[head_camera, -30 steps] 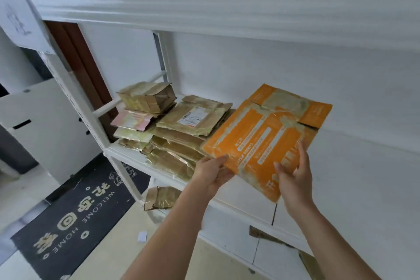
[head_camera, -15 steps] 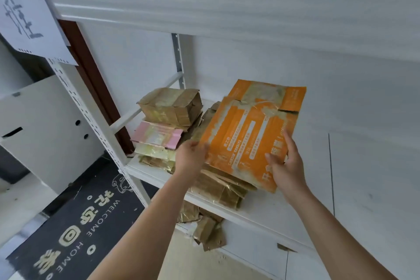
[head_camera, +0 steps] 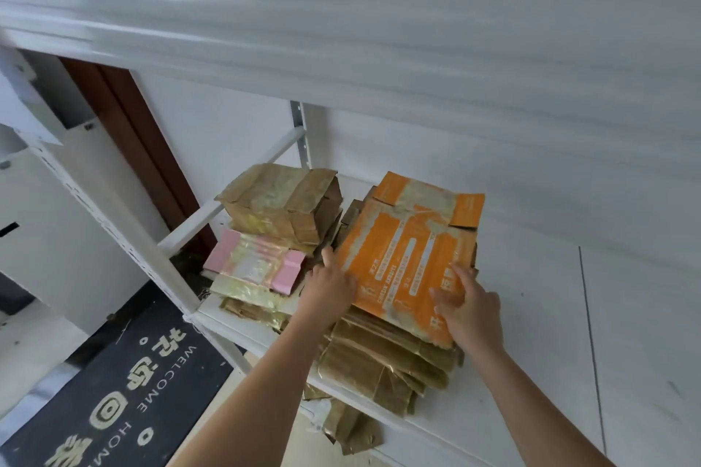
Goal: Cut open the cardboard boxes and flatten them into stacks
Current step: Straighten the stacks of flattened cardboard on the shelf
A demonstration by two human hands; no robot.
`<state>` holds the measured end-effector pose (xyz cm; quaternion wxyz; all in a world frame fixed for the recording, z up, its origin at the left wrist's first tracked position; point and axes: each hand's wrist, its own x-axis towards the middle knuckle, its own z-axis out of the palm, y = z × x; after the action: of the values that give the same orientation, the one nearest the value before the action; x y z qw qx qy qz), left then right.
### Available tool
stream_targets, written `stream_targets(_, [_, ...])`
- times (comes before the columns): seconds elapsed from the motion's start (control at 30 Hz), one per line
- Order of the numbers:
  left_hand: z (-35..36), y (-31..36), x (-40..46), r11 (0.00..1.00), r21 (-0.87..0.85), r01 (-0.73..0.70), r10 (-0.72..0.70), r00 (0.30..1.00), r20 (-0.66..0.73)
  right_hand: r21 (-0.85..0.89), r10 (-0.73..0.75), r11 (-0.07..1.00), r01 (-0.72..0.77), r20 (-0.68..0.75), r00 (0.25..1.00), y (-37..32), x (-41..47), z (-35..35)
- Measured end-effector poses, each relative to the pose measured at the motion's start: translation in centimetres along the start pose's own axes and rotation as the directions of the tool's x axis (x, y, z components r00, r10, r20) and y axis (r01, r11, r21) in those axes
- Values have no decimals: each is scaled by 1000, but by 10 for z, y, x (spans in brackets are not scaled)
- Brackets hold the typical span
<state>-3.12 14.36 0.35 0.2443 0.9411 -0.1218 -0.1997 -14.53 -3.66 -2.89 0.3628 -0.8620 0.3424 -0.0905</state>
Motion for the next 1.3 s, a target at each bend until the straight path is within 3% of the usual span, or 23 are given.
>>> stream_targets(0.07, [0, 0, 2, 997, 77, -27, 25, 999, 20, -114, 32, 993, -33, -10, 999, 9, 3, 4])
stream_targets(0.1, [0, -1, 4, 997, 77, -21, 18, 999, 33, -77, 77, 994, -75, 23, 997, 13, 5, 6])
stream_targets(0.17, [3, -6, 11, 998, 60, -18, 14, 998, 61, 237, 199, 942, -236, 173, 965, 18, 7, 9])
stream_targets(0.23, [5, -11, 14, 998, 61, -36, 31, 997, 72, 472, 253, 794, -383, 316, 914, 16, 6, 9])
stream_targets(0.37, [10, -23, 9, 984, 135, -121, 124, 992, -14, 550, 306, 697, -460, 352, 884, 10, 5, 8])
stream_targets(0.53, [11, -34, 3, 966, 178, -188, 191, 981, 0, 568, 394, 550, -612, 469, 790, 12, -7, 12])
stream_targets(0.93, [13, -47, 6, 949, 213, -232, 226, 973, 51, 676, 379, 413, -610, 482, 790, 23, -31, 33])
stream_targets(1.3, [24, -35, -6, 984, 36, -172, 165, 976, 145, 705, 344, 385, -596, 489, 801, 46, -33, 21])
